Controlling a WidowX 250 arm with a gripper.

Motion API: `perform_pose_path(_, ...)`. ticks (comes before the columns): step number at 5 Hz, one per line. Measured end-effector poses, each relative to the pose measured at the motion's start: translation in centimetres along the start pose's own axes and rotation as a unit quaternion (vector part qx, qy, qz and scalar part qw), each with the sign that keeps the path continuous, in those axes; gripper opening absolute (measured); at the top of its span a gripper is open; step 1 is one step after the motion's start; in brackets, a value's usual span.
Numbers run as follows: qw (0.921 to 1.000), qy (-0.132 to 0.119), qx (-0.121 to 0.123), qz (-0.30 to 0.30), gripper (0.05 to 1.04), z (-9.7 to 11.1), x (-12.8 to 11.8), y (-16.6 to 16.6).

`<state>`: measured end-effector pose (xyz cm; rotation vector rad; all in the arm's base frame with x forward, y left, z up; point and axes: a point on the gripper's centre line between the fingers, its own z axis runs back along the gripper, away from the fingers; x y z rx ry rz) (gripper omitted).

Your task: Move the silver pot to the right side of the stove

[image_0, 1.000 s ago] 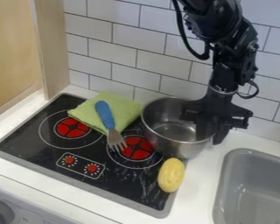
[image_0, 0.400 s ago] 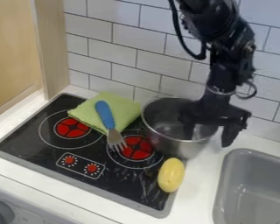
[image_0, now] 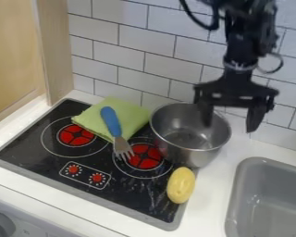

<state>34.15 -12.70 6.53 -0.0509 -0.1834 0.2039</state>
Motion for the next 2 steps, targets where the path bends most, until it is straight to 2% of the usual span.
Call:
perform_pose_path(1, 0.9998, -0.013, -0.013, 0.009, 0.999, 2.5, 0.4, 1.0)
perform_pose_path(2, 0.9984, -0.031, -0.025, 0.041, 0.999, 4.9, 0.5, 3.4)
